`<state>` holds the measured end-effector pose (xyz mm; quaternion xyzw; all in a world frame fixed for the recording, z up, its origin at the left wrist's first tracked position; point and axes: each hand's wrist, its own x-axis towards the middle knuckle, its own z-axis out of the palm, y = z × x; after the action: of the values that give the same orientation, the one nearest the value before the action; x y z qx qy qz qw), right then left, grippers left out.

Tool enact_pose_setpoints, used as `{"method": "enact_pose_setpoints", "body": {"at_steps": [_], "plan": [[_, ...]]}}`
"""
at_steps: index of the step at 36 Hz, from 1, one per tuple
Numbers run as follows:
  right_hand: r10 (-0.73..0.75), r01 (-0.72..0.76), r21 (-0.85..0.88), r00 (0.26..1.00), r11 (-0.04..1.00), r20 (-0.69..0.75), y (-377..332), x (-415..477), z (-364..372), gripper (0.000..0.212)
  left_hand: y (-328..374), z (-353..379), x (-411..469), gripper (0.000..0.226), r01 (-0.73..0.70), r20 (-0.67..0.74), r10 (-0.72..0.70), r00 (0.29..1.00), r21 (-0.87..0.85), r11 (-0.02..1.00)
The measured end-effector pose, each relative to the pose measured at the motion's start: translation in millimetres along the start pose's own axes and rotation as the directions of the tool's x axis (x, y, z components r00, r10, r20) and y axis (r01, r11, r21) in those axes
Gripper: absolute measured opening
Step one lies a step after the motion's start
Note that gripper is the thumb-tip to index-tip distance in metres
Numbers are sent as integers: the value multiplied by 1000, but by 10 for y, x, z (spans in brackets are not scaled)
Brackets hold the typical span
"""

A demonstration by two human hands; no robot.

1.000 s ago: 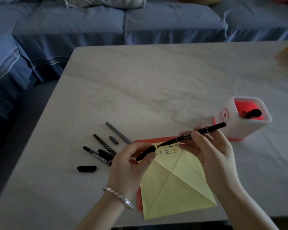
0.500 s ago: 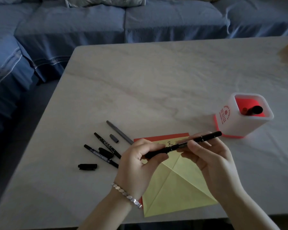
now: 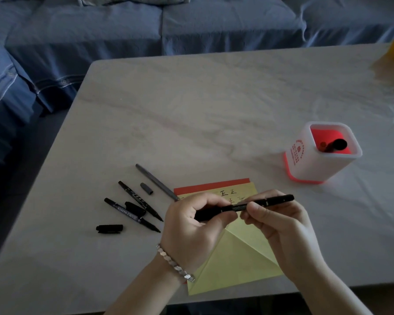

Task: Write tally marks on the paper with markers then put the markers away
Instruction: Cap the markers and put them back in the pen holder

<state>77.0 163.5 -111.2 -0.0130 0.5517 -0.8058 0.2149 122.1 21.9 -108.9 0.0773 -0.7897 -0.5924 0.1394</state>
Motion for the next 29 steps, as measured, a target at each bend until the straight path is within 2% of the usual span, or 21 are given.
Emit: {"method": "enact_pose_setpoints", "body": {"at_steps": [3, 6, 8, 11, 14, 16, 18, 21, 23, 24, 27, 29], "plan": [[6, -6, -9, 1000, 1000, -14, 17, 6, 11, 45, -19, 1, -4, 4, -28, -1, 28, 1000, 43, 999], [34, -35, -20, 999, 999, -38, 33, 19, 8, 19, -56, -11, 12, 7, -52, 14, 50, 999, 127, 990], [39, -40, -17, 997, 999, -60, 54, 20, -2, 16, -101, -11, 14, 13, -26, 27, 23, 999, 146, 989], [-9, 6, -54, 999, 999, -52, 46, 17, -19, 5, -85, 38, 8, 10, 126, 50, -126, 991, 7, 992], [-72, 69, -132, 997, 989, -19, 5, 14, -59, 4, -67, 91, 13, 14, 350, 150, -322, 935, -226, 909], [-82, 82, -163, 997, 983, 9, -18, 16, -106, 5, -65, 120, 29, 10, 404, 216, -356, 909, -254, 879], [-72, 74, -165, 997, 984, 16, -30, 26, -158, 10, -70, 159, 54, 11, 375, 223, -334, 916, -178, 910], [-129, 116, -135, 987, 984, -91, -61, 47, -235, 18, -97, 219, 120, 2, 106, 172, -132, 976, 152, 983], [-300, 267, -190, 937, 945, -177, -149, 71, -302, 19, -152, 251, 164, 25, -85, 186, 15, 982, 376, 923], [-402, 355, -235, 894, 905, -198, -219, 82, -344, 19, -191, 265, 181, 37, -137, 199, 51, 979, 447, 884], [-680, 574, -404, 707, 712, -195, -455, 113, -497, 6, -330, 317, 178, 45, -166, 250, 28, 968, 549, 819], [-808, 641, -534, 568, 552, -154, -595, 171, -650, 9, -433, 349, 127, 51, -190, 293, -6, 956, 636, 748]]}}
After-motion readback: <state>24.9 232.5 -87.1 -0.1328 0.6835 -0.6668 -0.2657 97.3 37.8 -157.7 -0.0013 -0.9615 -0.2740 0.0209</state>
